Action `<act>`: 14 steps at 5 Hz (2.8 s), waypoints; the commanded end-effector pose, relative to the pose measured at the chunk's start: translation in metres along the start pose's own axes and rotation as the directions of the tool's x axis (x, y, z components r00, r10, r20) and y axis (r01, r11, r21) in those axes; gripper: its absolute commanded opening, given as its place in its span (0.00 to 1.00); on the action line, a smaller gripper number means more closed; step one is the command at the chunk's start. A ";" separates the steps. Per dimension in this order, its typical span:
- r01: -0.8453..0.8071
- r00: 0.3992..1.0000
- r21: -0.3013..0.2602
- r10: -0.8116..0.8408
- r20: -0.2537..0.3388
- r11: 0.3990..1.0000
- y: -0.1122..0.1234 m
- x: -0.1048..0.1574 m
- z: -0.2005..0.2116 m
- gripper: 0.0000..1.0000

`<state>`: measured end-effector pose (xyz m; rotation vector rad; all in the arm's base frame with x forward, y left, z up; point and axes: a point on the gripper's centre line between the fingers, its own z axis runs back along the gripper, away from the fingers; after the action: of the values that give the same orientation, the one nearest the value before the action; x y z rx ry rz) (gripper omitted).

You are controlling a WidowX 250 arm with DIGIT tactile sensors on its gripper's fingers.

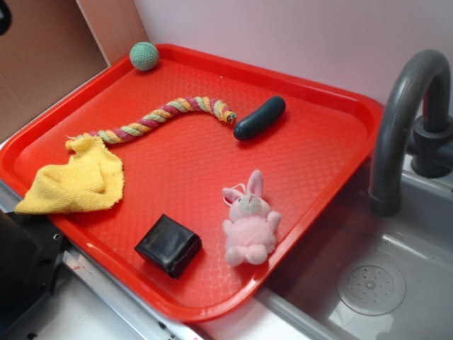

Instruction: Grab the multicolored rope.

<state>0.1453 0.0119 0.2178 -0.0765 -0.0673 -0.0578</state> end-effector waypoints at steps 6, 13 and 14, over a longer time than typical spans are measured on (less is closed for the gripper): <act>0.264 0.954 0.067 -0.251 -0.161 0.962 0.050 0.062 -0.124 1.00; 0.214 0.953 0.019 -0.205 -0.225 0.977 0.057 0.051 -0.207 0.00; 0.203 0.958 0.032 -0.191 -0.215 0.979 0.055 0.051 -0.200 0.00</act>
<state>0.2129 0.0536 0.0191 -0.0095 0.1461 -0.2483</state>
